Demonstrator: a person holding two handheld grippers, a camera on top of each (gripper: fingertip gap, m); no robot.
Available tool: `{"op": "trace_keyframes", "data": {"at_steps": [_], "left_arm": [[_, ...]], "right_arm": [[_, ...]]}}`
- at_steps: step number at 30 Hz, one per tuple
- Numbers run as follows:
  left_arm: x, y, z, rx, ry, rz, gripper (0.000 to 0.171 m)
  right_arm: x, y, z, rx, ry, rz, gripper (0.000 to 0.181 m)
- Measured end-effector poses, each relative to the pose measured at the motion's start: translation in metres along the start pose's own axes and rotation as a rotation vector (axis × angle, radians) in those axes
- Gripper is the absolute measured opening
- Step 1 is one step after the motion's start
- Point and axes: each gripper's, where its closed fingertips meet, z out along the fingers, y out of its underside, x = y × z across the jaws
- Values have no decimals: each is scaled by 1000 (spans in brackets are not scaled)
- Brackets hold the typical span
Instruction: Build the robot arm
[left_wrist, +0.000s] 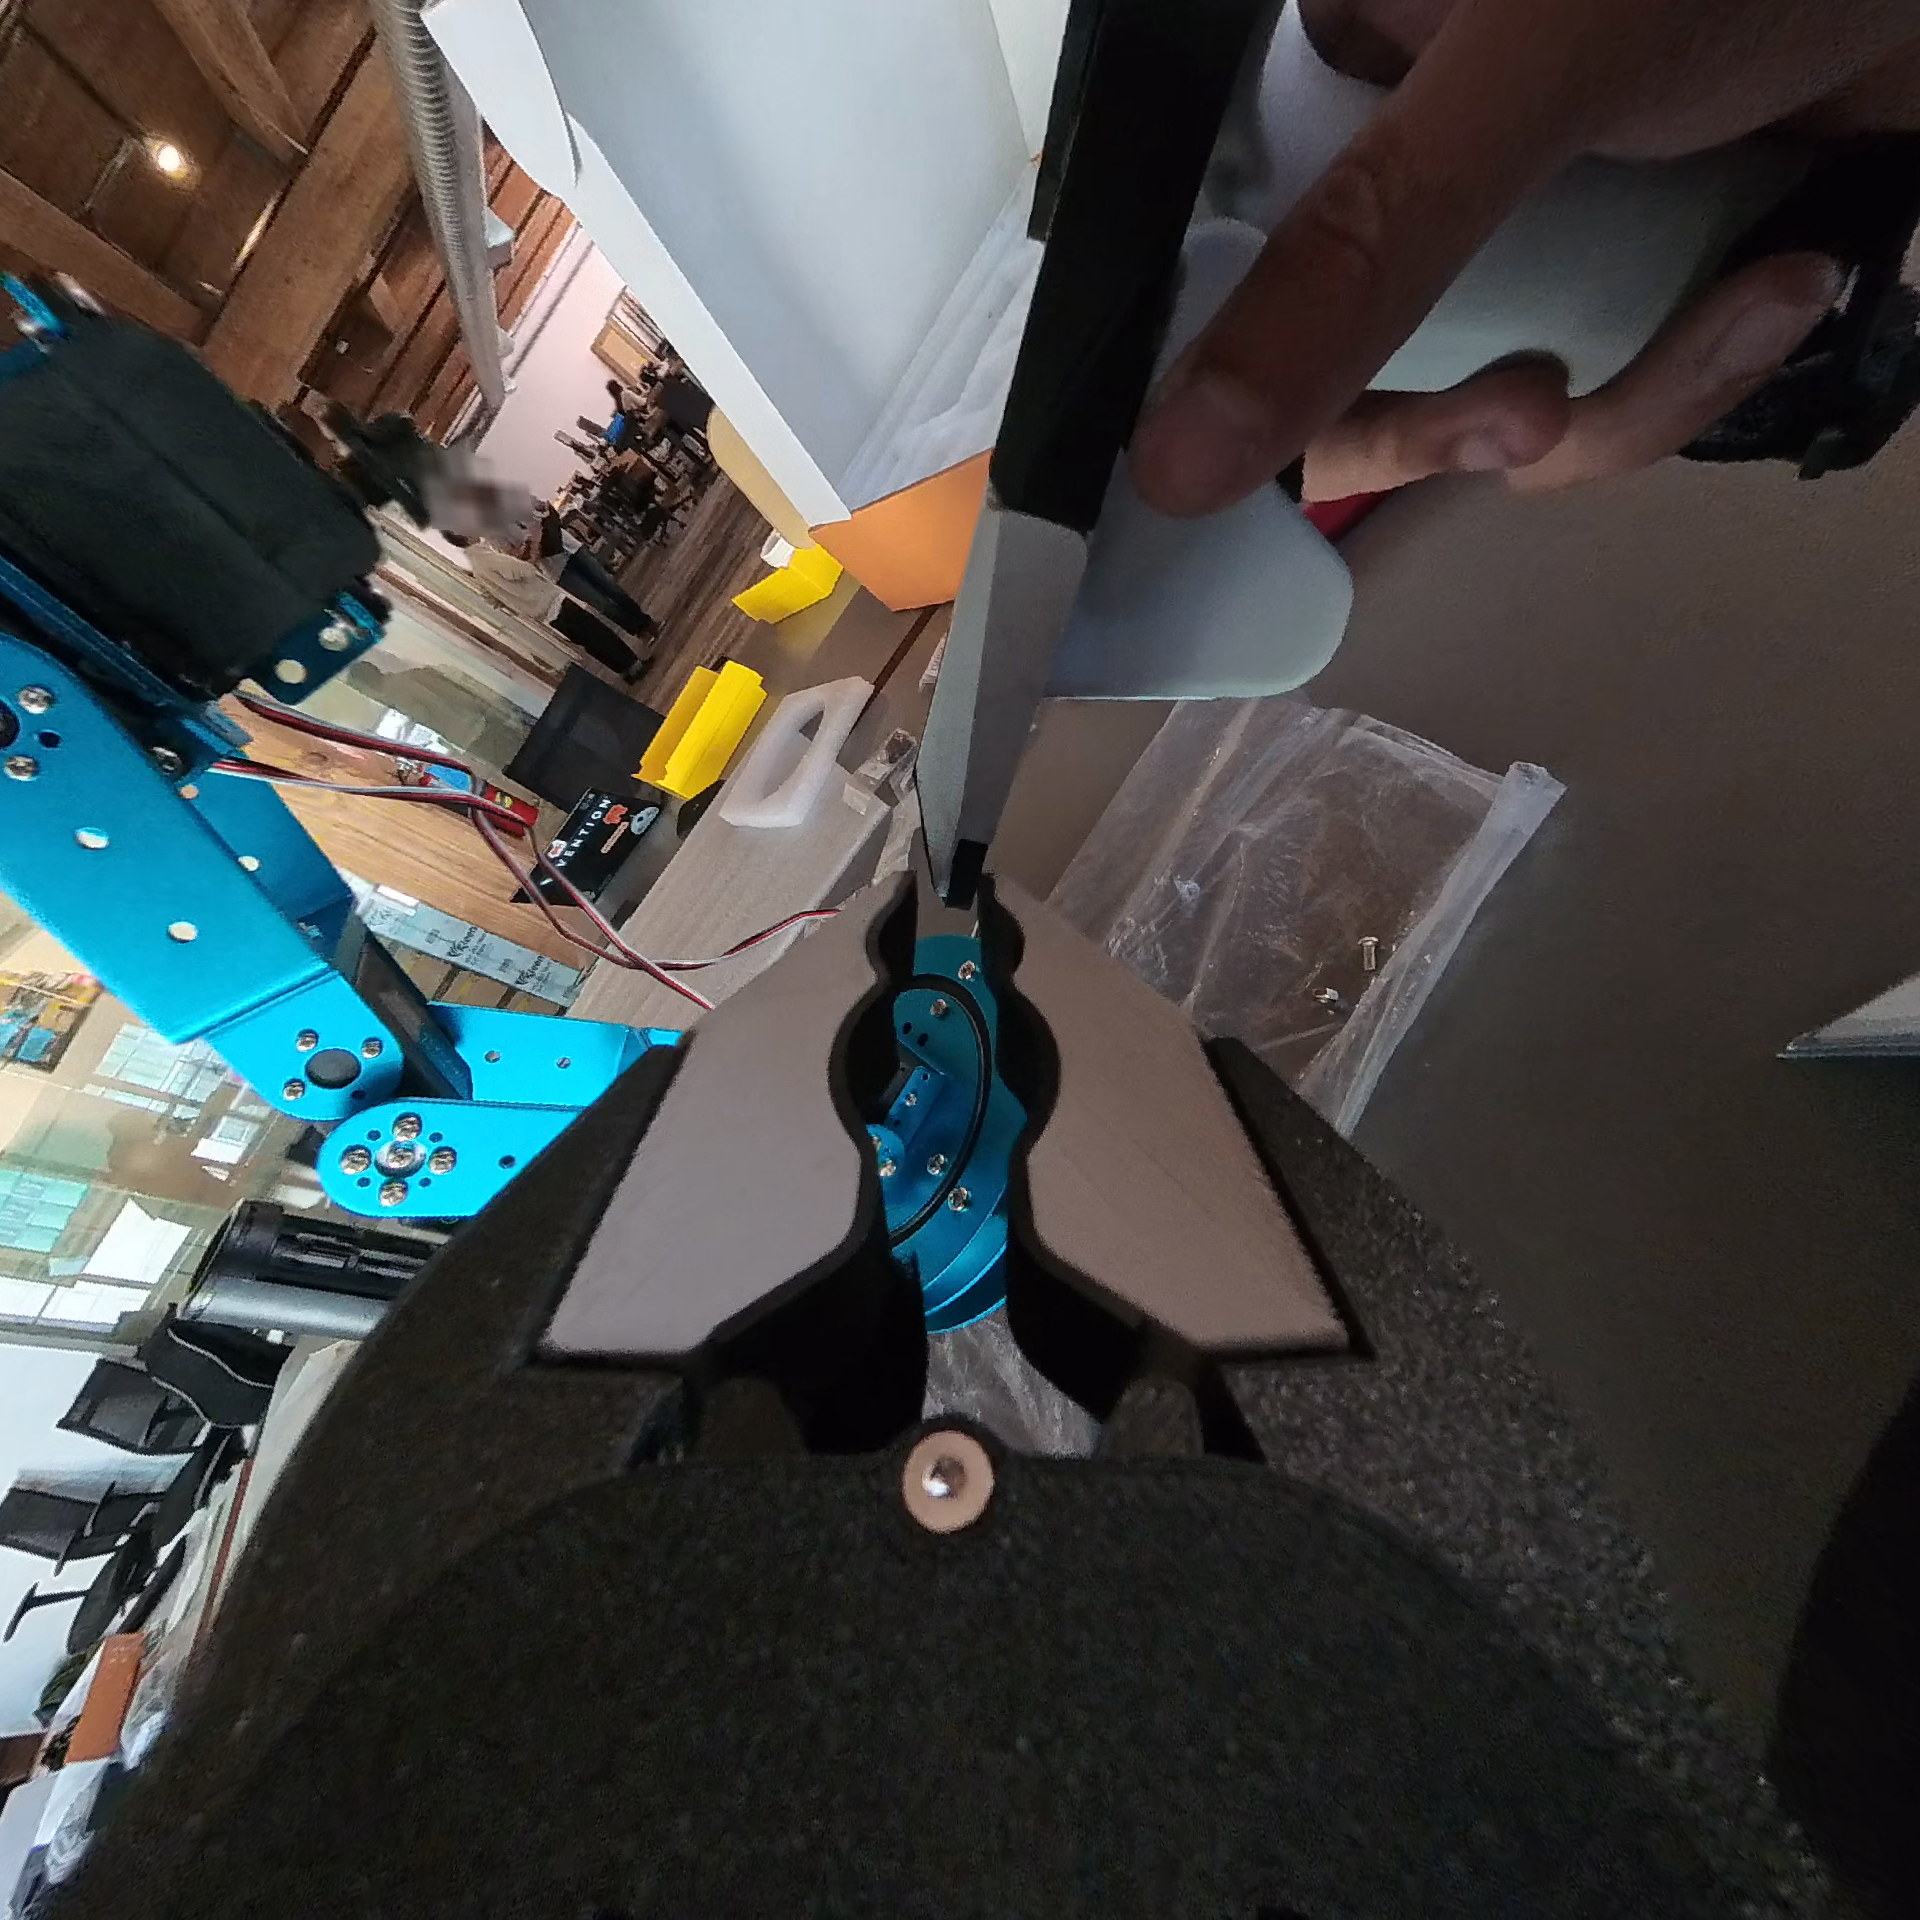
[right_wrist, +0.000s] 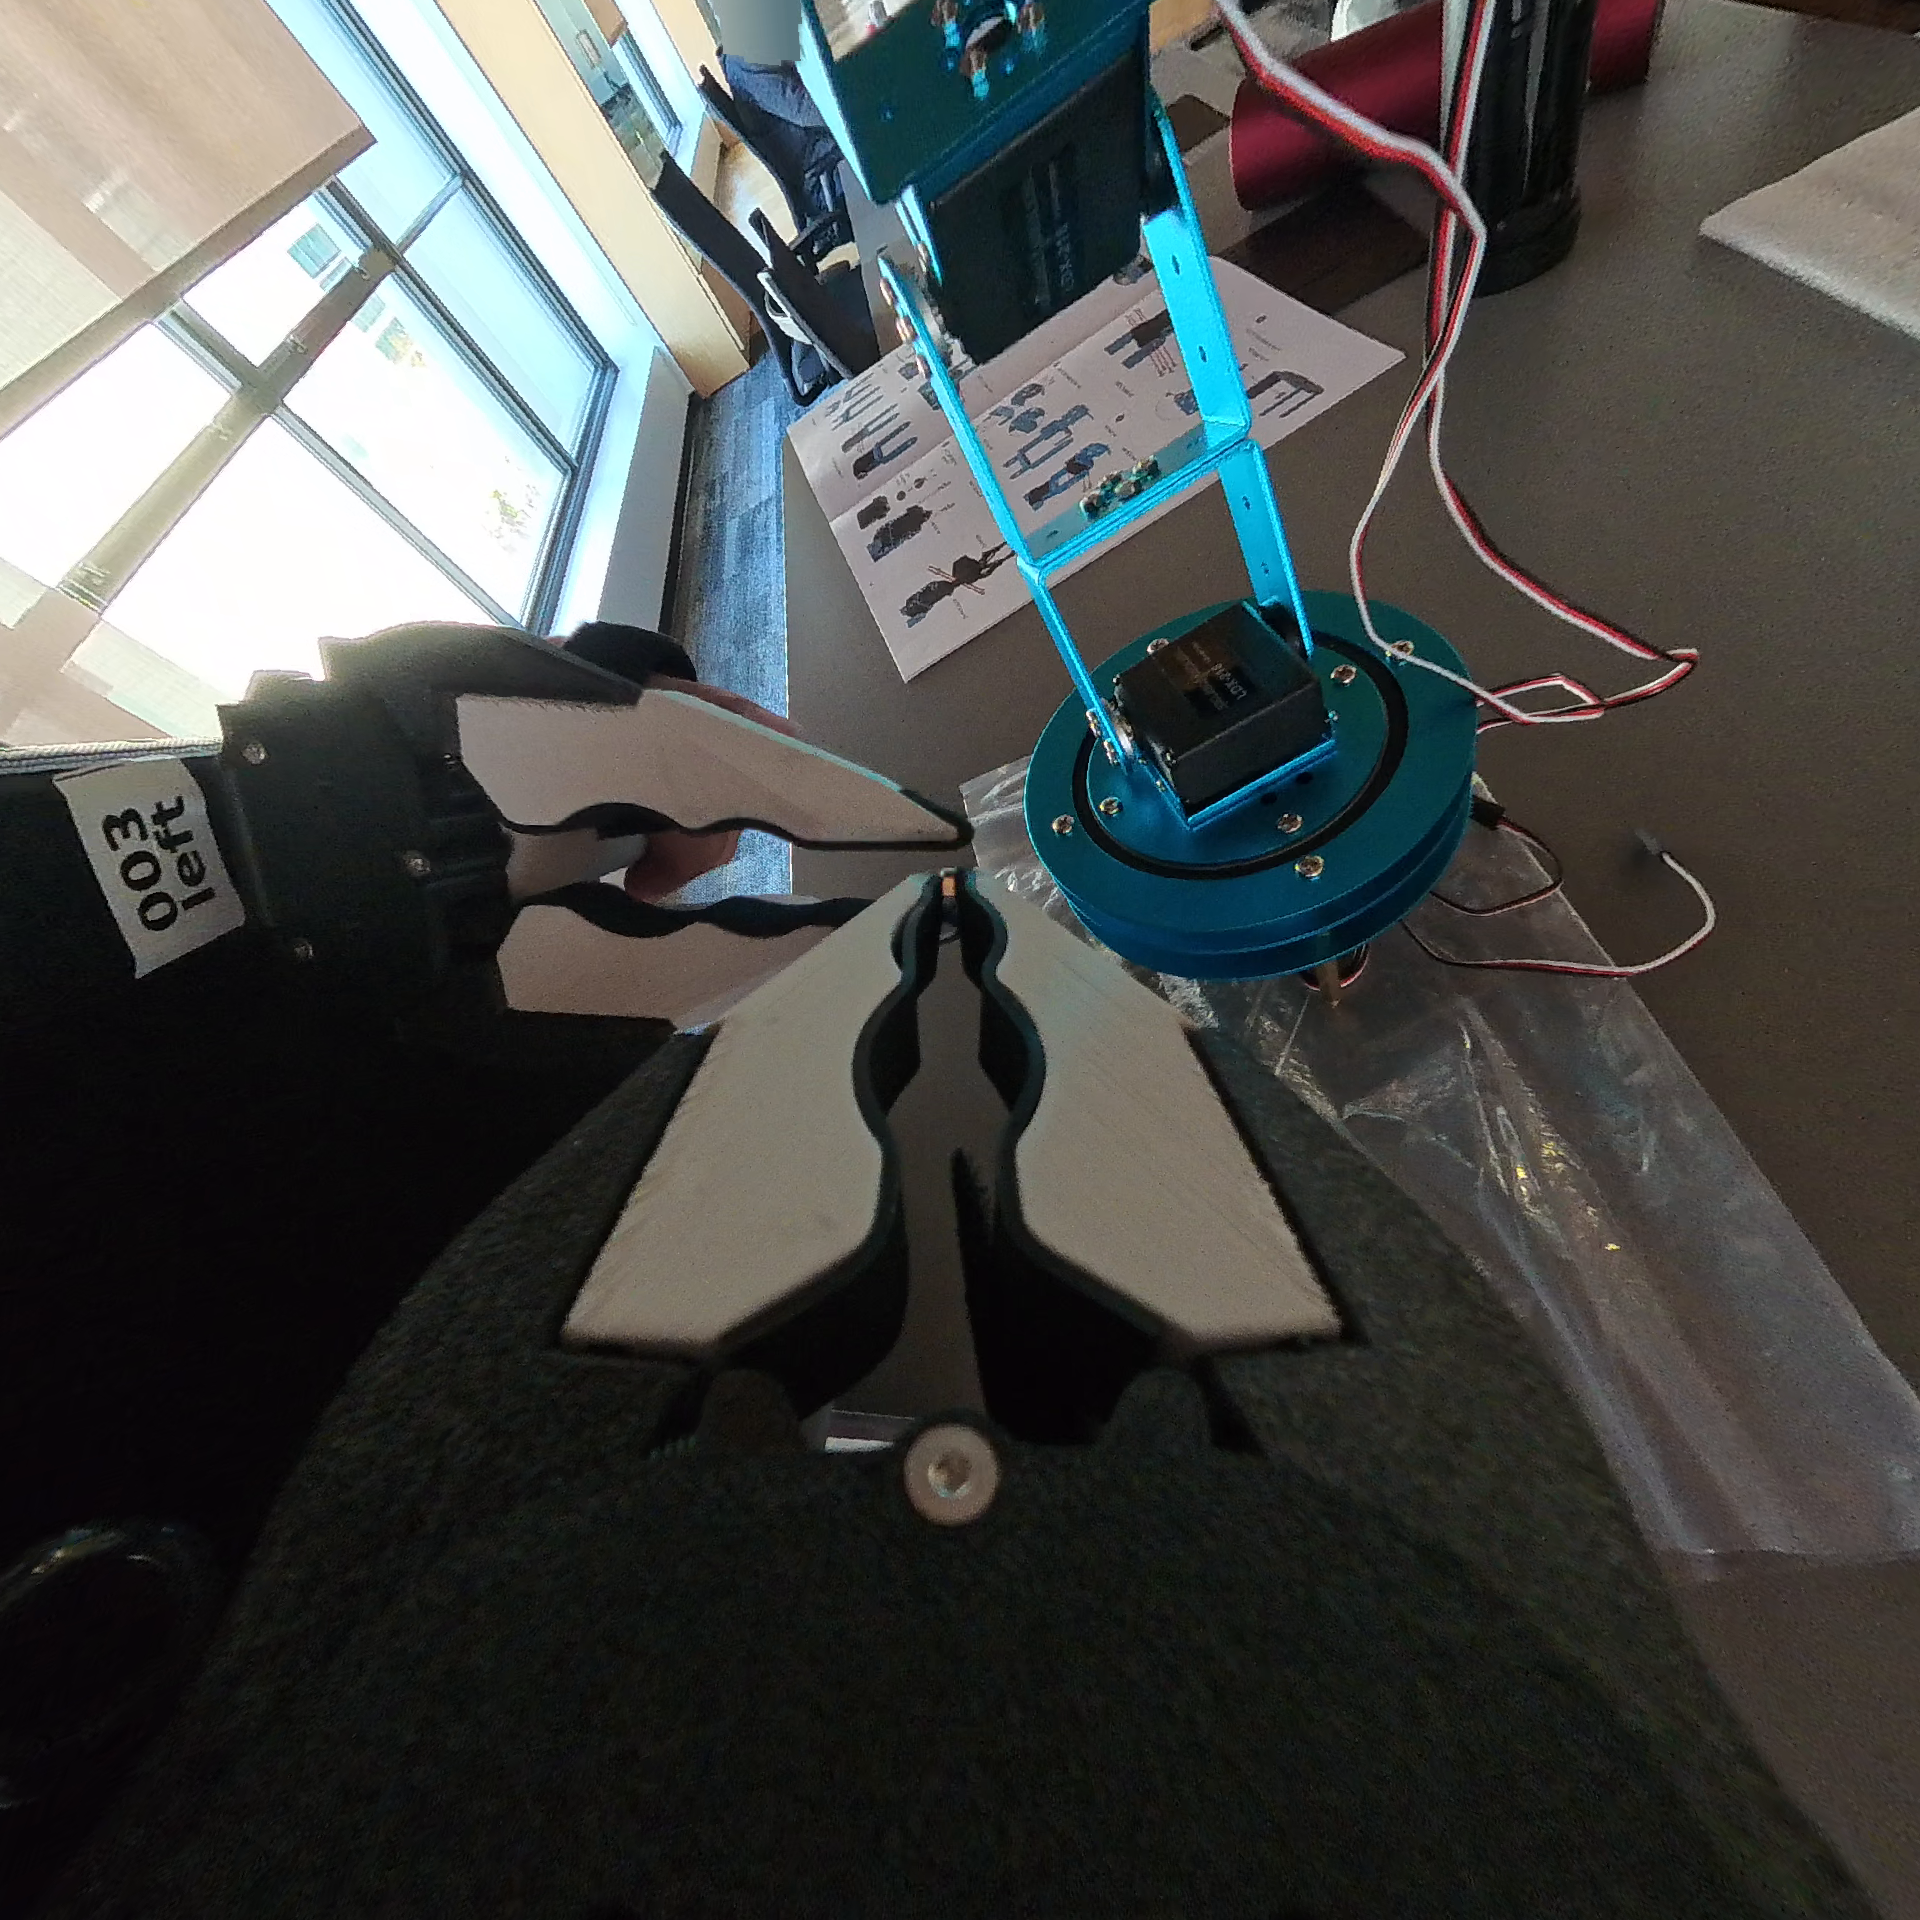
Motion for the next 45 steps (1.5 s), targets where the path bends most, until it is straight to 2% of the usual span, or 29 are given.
{"op": "trace_keyframes", "data": {"at_steps": [9,11,14,20,22,26,29,33,37,45], "left_arm": [[-5,-4,-1,12,-16,1,6],[-7,-8,-2,39,-6,-41,6],[-8,-16,-4,74,17,-125,5],[-26,-12,-8,95,42,-291,5],[-40,-24,-13,129,56,-372,6],[-81,-72,-30,237,85,-478,6],[-113,-97,-36,261,108,-400,6],[-141,-99,-25,180,153,-192,5],[-141,-97,-13,121,293,-98,5],[-142,-94,0,69,425,-50,6]], "right_arm": [[-1,-6,-2,32,-8,40,2],[1,-9,-6,51,-5,42,12],[-4,-13,-13,88,-79,74,13],[-6,-45,-54,300,-241,157,10],[-3,-53,-63,335,-209,96,9],[-11,-88,-76,398,-94,-154,14],[-20,-117,-77,413,-4,-345,25],[-29,-138,-65,373,14,-451,42],[-25,-138,-54,350,32,-486,42],[-19,-138,-56,379,2,-447,41]]}}
